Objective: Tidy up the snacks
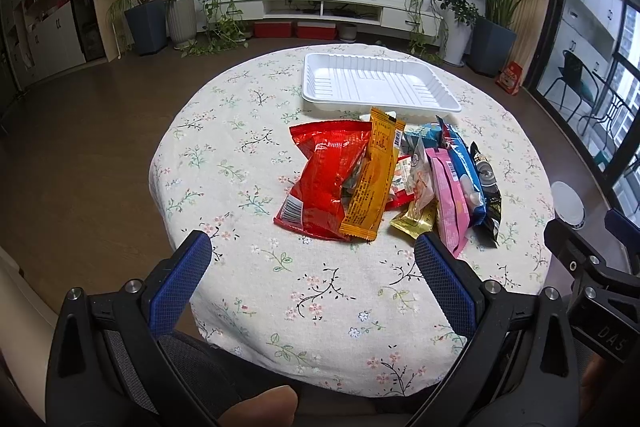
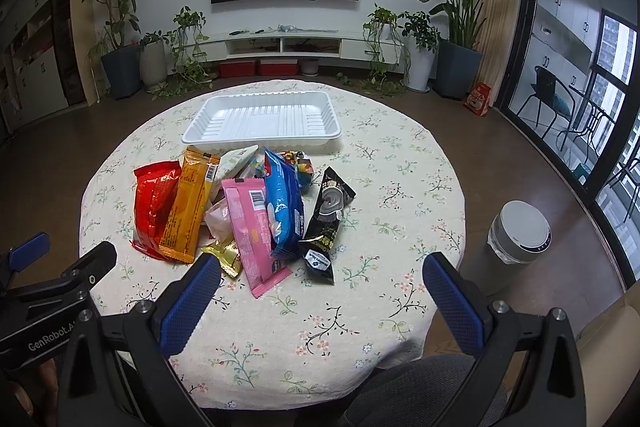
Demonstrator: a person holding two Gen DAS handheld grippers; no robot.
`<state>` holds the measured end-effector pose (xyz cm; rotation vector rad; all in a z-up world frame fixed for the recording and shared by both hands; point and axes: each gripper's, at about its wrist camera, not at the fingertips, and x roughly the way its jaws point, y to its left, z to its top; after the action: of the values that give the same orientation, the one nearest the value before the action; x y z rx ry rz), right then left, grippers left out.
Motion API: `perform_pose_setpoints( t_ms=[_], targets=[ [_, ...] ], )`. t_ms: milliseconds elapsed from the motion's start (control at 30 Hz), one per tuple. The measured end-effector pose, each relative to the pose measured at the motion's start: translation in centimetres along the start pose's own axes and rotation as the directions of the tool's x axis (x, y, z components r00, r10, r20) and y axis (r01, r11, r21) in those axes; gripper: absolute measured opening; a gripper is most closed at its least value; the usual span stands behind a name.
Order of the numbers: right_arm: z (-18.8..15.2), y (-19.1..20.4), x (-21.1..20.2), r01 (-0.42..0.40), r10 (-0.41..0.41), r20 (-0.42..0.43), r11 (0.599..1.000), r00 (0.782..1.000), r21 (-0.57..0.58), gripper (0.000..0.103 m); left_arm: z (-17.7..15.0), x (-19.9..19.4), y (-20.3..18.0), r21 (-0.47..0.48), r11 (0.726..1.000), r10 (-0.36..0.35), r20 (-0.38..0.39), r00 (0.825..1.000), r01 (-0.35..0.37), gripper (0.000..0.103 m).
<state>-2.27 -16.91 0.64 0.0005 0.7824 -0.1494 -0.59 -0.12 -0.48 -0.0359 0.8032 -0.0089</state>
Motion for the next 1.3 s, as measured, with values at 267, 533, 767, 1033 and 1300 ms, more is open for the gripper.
perform_pose_setpoints(
  t_ms=[267, 533, 767, 1033, 1300],
  targets=[
    [-0.06, -0.04, -0.08, -0.001, 0.001, 0.002, 1.000, 1.000, 0.001, 0.103, -0.05, -0.06, -0.03, -0.001, 1.000, -0.001, -0.001, 1.000, 0.001, 0.103],
    [-0.10, 0.06, -0.06, 0.000, 0.000, 0.002, 1.000, 1.000, 0.001, 0.103, -0.14, -0.19, -0.11, -0.001, 1.000, -0.004, 0.000, 1.000, 0.004, 0.103],
    [-0.05, 0.03, -0.08, 0.000, 0.000, 0.003, 1.000, 1.000, 0.001, 0.103, -0.15, -0.19, -0.11, -0.002, 1.000, -0.003, -0.001, 1.000, 0.003, 0.103],
    [-0.02, 0.04, -0.09, 0.000, 0.000, 0.003, 1.000, 1.000, 0.001, 0.103, -0.14, -0.17, -0.07, -0.002, 1.000, -0.003, 0.000, 1.000, 0.003, 0.103],
    [-0.03, 0.06, -0.09, -0.001, 0.001, 0.003, 1.000, 1.000, 0.001, 0.103, -0.14, -0.15, -0.02, -0.003, 1.000, -0.004, -0.001, 1.000, 0.004, 0.103]
  ],
)
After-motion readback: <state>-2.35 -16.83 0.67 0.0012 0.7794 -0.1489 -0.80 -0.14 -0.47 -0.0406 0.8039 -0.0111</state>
